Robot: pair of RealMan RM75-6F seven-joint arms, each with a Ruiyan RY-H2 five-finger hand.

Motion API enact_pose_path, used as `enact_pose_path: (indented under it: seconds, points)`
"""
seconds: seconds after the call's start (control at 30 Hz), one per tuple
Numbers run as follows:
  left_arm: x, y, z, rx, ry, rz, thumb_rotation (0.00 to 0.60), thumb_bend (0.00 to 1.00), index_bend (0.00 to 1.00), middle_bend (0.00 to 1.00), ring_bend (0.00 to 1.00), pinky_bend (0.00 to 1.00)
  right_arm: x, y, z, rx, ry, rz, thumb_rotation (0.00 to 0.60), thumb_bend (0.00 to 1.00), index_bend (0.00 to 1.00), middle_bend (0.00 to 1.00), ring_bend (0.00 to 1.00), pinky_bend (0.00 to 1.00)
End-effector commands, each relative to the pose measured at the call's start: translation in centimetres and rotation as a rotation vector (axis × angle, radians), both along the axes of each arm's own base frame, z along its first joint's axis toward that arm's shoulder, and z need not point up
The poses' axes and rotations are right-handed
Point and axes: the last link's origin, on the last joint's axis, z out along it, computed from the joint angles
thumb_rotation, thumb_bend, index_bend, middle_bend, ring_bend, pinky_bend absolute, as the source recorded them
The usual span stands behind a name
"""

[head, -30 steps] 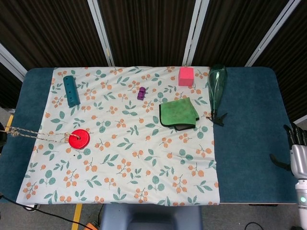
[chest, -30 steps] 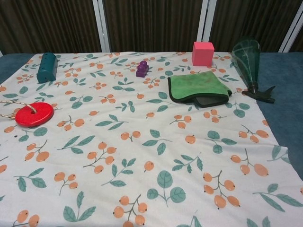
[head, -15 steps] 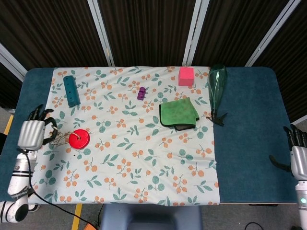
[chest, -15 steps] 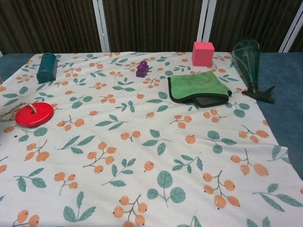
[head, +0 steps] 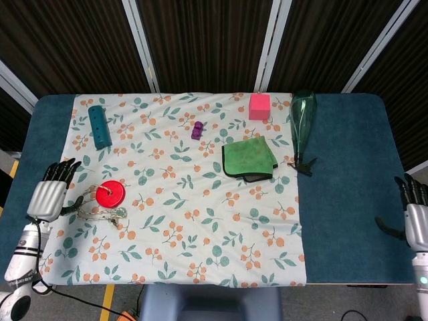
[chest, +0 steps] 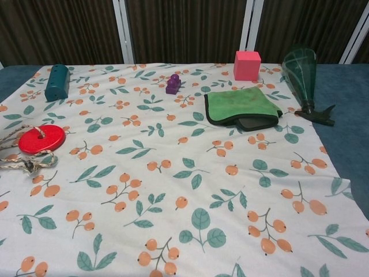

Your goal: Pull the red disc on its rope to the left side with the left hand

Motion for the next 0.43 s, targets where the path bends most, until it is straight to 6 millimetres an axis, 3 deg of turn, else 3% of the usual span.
enact_pose_path:
  seconds: [0.03,0.43]
  points:
    - [0.1,-1.0,0.6,0.041,0.000,-0.027,0.600,0.36,0.00,0.00,0.00,0.05,0.2,0.1,0.0,0.000,-0.001,0.007,0.600,0.34,0.00,0.00,0.00,0.00]
    - [-2.0,-4.3,2.1,0.103,0.021,0.007,0.600,0.38,0.00,0.00,0.00,0.05,1.0,0.3,0.0,-0.001,-0.007,0.020,0.600,0.34,0.00,0.00,0.00,0.00]
